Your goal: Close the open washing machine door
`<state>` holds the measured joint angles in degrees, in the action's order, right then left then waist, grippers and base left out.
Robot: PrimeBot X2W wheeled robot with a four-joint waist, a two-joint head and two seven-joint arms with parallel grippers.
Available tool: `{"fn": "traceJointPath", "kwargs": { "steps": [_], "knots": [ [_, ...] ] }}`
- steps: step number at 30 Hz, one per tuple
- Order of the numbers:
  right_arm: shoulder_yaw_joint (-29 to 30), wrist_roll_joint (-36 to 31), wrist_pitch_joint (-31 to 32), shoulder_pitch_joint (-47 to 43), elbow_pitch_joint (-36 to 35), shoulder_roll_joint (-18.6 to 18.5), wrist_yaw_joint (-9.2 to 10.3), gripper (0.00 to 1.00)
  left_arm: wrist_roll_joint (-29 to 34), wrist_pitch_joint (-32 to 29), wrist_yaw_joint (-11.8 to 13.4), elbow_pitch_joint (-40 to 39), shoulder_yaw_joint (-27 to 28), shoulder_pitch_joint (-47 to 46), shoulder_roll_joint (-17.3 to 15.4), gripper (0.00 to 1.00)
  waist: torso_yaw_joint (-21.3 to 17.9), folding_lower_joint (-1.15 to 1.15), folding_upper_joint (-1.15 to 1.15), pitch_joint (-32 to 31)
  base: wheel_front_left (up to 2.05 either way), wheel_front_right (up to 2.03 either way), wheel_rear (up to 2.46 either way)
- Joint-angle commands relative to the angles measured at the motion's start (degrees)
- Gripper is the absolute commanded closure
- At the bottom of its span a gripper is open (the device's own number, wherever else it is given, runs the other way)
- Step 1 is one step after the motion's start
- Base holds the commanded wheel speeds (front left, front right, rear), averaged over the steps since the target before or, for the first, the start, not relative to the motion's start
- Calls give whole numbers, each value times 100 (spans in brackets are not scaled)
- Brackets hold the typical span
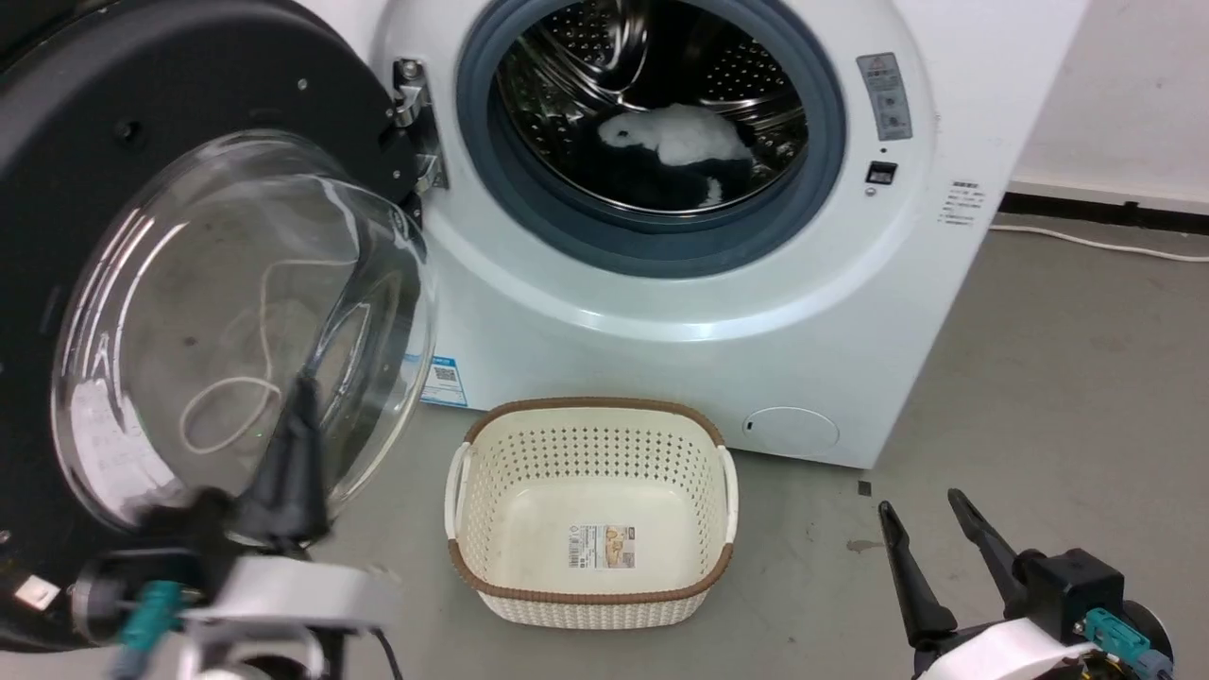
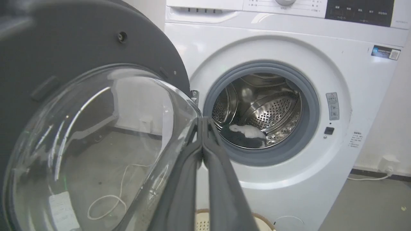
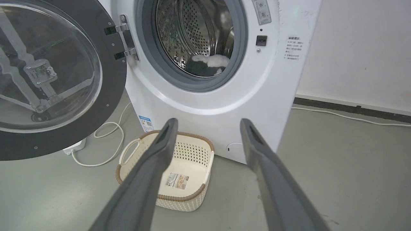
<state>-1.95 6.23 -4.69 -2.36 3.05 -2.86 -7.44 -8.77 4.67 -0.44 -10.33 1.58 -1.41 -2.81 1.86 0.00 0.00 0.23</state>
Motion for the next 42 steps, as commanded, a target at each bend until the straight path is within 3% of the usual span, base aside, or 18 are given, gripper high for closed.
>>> {"fn": "traceJointPath", "kwargs": {
  "steps": [1,7,14,16,17,19,29,30,36,39,40,42],
  "knots": [
    [-6,66,-59,-78,34,-1,-2,0,-84,56,41,-142,103,-114,-8,100,42,0,0,7,0,0,0],
    [5,157,-132,-91,109,-1,-2,0,-332,128,165,-578,932,-374,-7,100,247,0,0,30,0,0,0],
    [54,234,-215,-91,195,-1,-2,0,-606,212,62,-561,2292,-656,-52,100,559,0,0,103,0,0,0],
    [68,251,-239,-77,217,-1,-2,0,-700,228,26,-344,2605,-691,-175,100,648,0,0,144,0,0,0],
    [92,266,-275,-46,248,-1,-2,0,-707,121,16,177,2852,-664,-502,100,769,0,0,210,0,0,0],
    [93,262,-299,-19,270,-1,-2,0,-709,20,13,519,2923,-707,-749,100,828,0,0,272,0,0,0],
    [155,180,-302,234,223,-1,-3,0,-615,-442,-92,1961,2762,-1139,-1821,100,880,0,0,749,0,0,0],
    [173,178,-293,269,195,-1,-3,0,-620,-563,-244,2279,2547,-1294,-2080,100,874,0,0,871,0,0,0],
    [193,237,-332,278,203,-1,-3,0,-782,-1011,-416,2675,2061,-1347,-2459,100,890,0,0,937,0,0,0],
    [216,292,-375,239,250,-1,-3,0,-1163,-1394,-448,2636,1510,-1303,-2660,100,956,0,0,893,0,0,0],
    [229,331,-404,223,291,-1,-3,0,-1589,-1761,-461,2473,1030,-1201,-2819,100,1010,0,0,853,0,0,0],
    [241,351,-424,217,309,-1,-3,0,-1828,-1939,-468,2338,812,-1148,-2882,100,1042,0,0,828,0,0,0]
  ]
}}
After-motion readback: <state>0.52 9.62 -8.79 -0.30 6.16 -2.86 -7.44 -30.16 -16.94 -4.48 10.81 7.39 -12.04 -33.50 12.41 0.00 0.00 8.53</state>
